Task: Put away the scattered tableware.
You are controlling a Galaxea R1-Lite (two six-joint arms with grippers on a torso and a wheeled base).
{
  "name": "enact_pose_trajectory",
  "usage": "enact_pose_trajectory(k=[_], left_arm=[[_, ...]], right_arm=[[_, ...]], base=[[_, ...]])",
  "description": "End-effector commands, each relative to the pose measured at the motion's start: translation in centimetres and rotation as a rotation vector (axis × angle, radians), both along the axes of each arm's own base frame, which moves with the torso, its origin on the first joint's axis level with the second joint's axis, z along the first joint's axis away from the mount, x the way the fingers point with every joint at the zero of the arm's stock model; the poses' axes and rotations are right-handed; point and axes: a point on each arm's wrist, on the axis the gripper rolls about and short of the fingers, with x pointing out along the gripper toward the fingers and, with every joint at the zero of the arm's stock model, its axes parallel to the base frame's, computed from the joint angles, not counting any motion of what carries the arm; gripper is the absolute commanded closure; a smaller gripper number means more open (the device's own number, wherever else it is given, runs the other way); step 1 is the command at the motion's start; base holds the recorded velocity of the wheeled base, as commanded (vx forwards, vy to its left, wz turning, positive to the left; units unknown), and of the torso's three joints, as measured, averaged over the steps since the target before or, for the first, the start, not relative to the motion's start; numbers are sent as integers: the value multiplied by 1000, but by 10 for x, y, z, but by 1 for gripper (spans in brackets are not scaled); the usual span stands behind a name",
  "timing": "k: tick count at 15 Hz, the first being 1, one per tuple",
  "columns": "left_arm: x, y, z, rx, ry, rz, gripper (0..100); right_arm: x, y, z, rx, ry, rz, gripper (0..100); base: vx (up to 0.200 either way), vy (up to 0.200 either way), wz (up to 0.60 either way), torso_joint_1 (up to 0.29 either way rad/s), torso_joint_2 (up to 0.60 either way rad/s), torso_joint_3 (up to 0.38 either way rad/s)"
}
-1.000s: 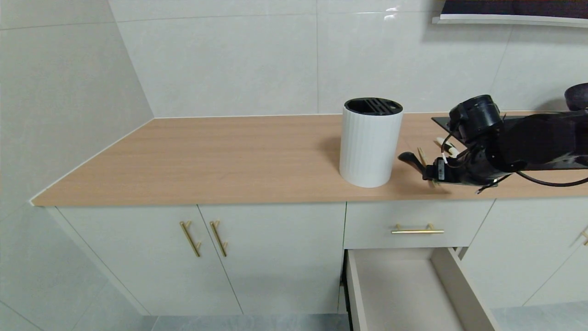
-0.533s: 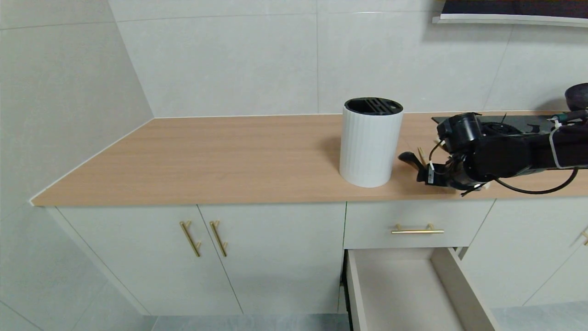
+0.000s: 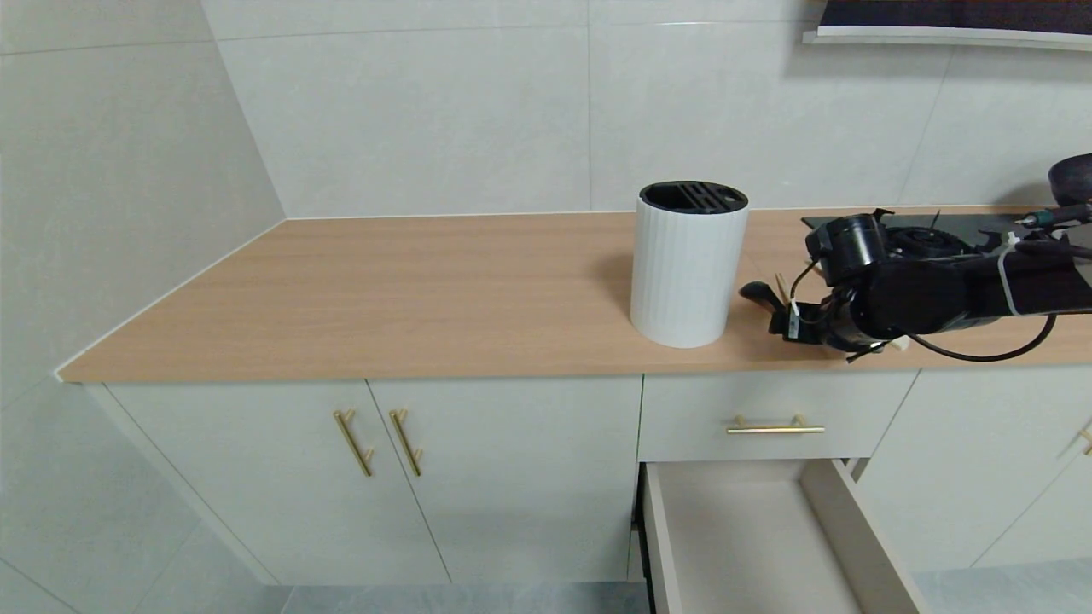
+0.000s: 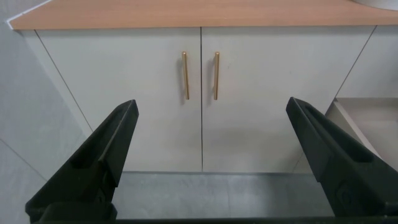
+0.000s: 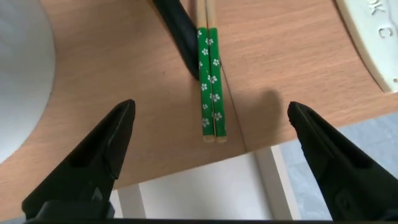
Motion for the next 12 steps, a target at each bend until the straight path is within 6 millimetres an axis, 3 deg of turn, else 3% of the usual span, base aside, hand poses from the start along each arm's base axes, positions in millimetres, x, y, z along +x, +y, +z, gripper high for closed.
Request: enact_pose_trajectory(k=[1,6,9,12], left_arm=[[0,0,0,0,0,1,0],[0,0,0,0,0,1,0],[0,0,0,0,0,1,0],[0,0,0,0,0,1,0]], right_arm=[[3,-1,-3,1,-2,-4,100],[5,-1,-8,-3,4,-2,100],[-1,-3,11,10,-42,-14,100],[-19,-10,40,32,-99,-28,100]], base=[[0,0,0,0,0,0],[0,0,0,0,0,0],[0,0,0,0,0,0],[0,0,0,0,0,0]])
